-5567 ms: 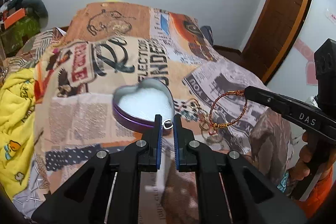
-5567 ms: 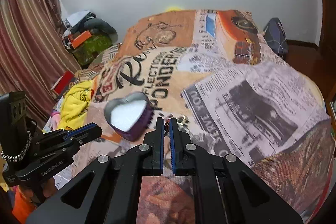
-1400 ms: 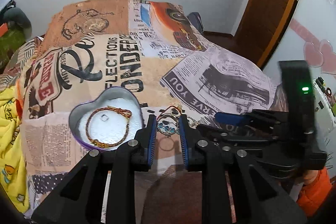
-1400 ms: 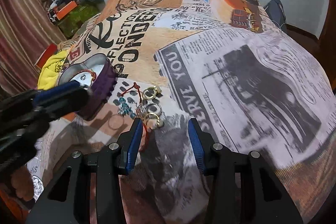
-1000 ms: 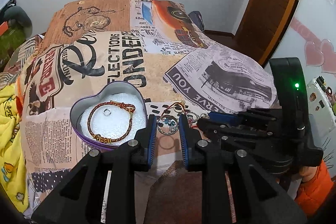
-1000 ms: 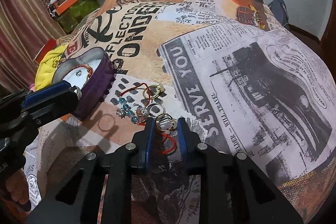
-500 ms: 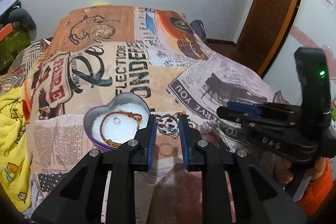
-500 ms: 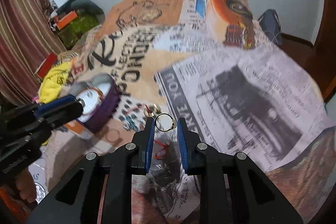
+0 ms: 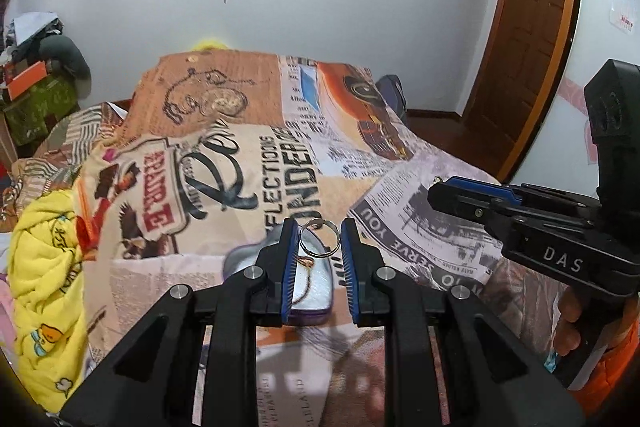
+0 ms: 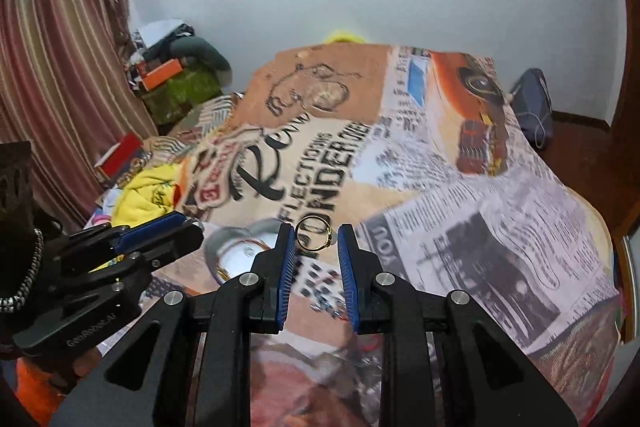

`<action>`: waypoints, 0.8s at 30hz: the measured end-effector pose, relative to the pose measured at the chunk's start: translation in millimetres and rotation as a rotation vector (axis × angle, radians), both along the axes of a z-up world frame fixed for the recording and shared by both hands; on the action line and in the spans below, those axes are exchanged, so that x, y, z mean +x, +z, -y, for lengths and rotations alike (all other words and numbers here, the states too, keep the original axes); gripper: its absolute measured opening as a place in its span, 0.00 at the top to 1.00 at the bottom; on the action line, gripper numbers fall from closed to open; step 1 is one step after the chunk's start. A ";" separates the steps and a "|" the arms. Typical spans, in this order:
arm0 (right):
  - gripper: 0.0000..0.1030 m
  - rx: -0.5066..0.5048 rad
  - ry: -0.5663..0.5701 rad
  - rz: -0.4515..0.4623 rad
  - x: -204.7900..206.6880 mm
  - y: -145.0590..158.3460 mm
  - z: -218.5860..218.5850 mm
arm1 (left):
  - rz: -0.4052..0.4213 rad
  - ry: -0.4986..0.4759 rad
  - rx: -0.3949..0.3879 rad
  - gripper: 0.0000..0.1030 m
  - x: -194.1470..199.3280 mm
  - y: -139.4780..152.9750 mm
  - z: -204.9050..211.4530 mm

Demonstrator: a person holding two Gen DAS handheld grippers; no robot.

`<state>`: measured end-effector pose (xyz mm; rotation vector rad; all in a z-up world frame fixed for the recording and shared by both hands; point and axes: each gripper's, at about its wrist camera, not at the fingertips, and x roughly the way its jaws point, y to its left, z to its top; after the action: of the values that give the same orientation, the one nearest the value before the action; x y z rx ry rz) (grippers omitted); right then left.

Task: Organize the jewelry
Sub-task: 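Lower both held rings into the heart tin and open both tools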

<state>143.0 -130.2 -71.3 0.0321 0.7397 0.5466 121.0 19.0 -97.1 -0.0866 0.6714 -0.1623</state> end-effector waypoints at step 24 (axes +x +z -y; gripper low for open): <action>0.81 -0.056 0.143 -0.116 11.6 -47.4 -66.4 | -0.115 0.035 -0.063 0.80 19.4 -49.9 -45.4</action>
<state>154.6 -63.8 -118.7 -0.0421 0.8749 0.6645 140.3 64.4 -146.9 -0.1693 0.7791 -0.1456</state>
